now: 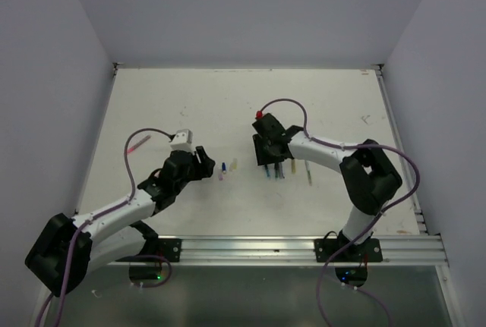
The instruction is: Open the pen caps
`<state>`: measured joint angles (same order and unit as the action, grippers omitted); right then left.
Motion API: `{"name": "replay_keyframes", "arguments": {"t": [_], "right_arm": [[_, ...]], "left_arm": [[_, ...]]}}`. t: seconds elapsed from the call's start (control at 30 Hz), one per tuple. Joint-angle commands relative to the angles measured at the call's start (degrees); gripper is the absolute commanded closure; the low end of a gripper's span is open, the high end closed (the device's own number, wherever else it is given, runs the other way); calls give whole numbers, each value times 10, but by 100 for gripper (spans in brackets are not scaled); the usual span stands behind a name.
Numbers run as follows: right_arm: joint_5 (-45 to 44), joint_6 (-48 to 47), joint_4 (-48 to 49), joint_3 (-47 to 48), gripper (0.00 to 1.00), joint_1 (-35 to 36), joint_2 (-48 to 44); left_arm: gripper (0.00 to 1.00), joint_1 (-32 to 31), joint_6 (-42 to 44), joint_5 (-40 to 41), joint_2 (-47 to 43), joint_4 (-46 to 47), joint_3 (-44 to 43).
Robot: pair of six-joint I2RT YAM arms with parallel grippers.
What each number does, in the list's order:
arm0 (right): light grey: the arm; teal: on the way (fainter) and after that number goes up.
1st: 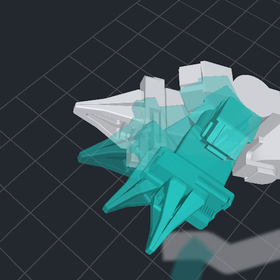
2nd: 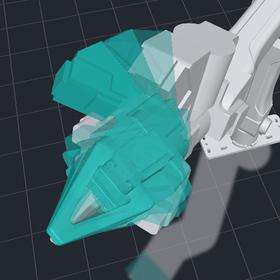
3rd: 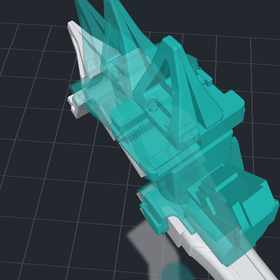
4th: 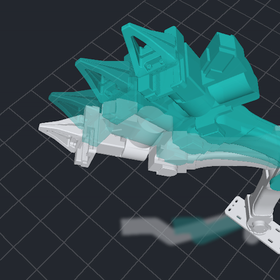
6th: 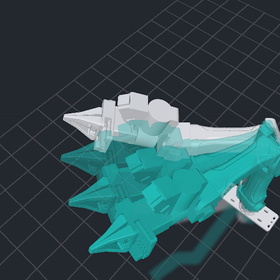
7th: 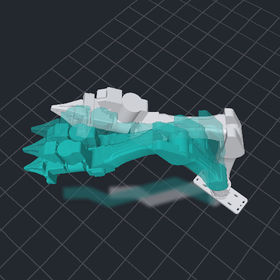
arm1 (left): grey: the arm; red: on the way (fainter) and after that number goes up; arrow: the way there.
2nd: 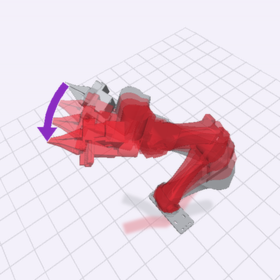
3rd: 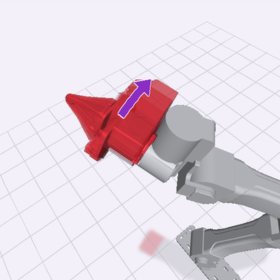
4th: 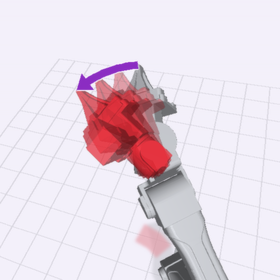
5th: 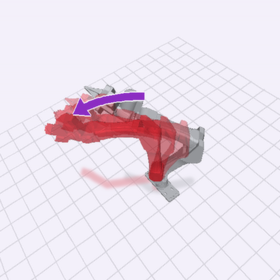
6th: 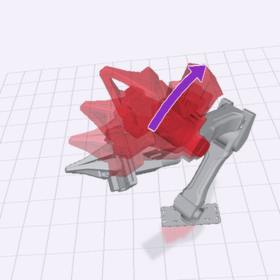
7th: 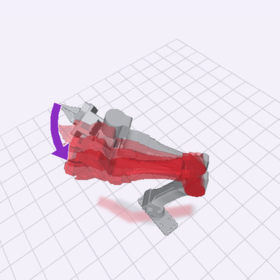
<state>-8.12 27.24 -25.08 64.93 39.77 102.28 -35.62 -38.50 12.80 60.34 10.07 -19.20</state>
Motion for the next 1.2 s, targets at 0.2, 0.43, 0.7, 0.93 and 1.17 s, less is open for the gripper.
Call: {"name": "replay_keyframes", "arguments": {"t": [0.2, 0.43, 0.7, 0.93, 1.17], "right_arm": [[-30, -16, -40, 41, 55, 37, -128], [-19, -37, -79, 53, 54, 38, -148], [28, -51, -67, 33, 54, 39, -161], [27, -64, -64, 13, 54, 39, -165], [33, -70, -62, 6, 54, 39, -167]], "left_arm": [[24, 83, -23, 86, -26, -222, -170], [21, 264, -99, 41, 68, -335, -282], [23, 351, -243, 105, 188, -450, -411], [23, 410, -353, 76, 260, -539, -469], [24, 442, -416, 71, 293, -528, -456]]}}
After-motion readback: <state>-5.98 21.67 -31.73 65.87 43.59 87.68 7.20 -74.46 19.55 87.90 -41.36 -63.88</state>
